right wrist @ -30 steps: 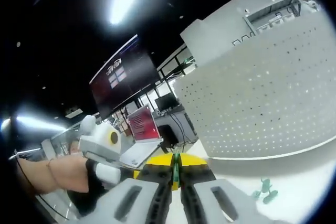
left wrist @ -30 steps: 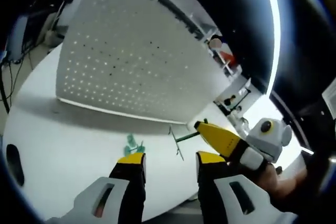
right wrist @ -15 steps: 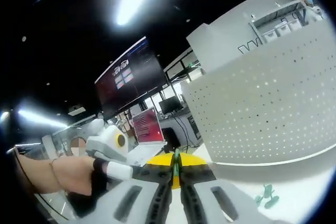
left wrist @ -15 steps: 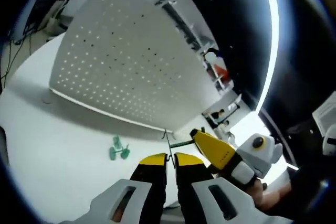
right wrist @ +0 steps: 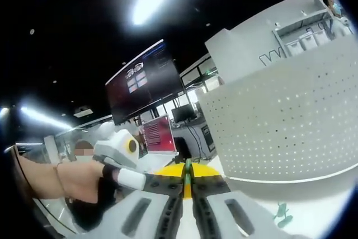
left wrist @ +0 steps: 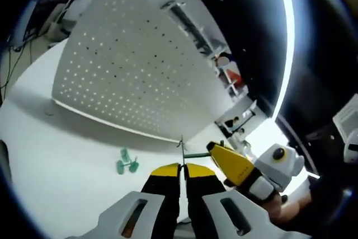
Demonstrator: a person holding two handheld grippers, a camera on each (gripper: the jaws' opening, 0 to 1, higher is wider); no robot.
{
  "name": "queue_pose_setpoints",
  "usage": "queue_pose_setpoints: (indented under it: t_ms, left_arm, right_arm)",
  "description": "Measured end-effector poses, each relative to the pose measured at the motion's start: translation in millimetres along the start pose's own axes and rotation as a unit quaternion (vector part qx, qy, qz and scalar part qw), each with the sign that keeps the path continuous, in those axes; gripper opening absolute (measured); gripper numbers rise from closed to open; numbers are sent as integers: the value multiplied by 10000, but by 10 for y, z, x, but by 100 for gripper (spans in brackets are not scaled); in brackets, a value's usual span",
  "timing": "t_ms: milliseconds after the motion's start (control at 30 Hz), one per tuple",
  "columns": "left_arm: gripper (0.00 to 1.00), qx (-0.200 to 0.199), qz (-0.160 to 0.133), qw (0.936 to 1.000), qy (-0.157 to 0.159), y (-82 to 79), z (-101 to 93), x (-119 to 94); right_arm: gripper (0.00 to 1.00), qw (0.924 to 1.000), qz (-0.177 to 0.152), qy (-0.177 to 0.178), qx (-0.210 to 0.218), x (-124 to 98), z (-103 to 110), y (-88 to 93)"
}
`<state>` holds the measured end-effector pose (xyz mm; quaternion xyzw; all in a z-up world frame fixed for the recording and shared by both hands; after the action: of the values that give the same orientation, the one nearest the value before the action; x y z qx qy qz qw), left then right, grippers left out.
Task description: Insert the hook assembly into the mounting plate slot until the hook locks in place.
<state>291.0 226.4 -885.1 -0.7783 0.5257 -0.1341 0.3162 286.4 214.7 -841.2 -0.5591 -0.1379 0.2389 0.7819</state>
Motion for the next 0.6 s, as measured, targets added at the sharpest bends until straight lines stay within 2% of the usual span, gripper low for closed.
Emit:
queue_pose_setpoints:
  t_ms: [167, 300, 367, 433, 467, 600]
  left_arm:
    - [1, 136, 39, 9999, -72, -6, -10, -1]
    - [1, 288, -161, 9994, -135, -74, -31, -16]
    - [1, 410, -208, 9987, -217, -114, -27, -33]
    - [1, 842, -159, 9953, -444, -174, 10, -69]
    - [1, 1001, -114, 9937, -500, -187, 13, -76]
    - [1, 1464, -19, 9870, -662, -237, 0, -88]
  right_arm:
    - [1, 9998, 158, -4, 75, 7, -6, -5]
    - [9, 9991, 274, -52, 315, -8, -37, -80]
    - [9, 9989, 337, -88, 305, -28, -43, -99]
    - [9, 9989, 345, -118, 305, -56, -62, -139]
    - [9, 9981, 501, -185, 312, -70, -50, -106]
    - [10, 9973, 605, -241, 334, -74, -44, -89]
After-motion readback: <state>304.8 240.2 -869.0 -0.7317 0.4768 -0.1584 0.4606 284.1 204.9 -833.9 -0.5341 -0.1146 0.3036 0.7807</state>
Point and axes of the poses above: the point that each gripper's makers call its tool centre point, and the gripper's own axes: x roughly forward along the fingers, z roughly to its left, y roughly out of its underside, the point moved 1 cm from there along -x, roughly backward along the fingers, and after that the axes turned 11 degrees about y, right-handed, at the moved point
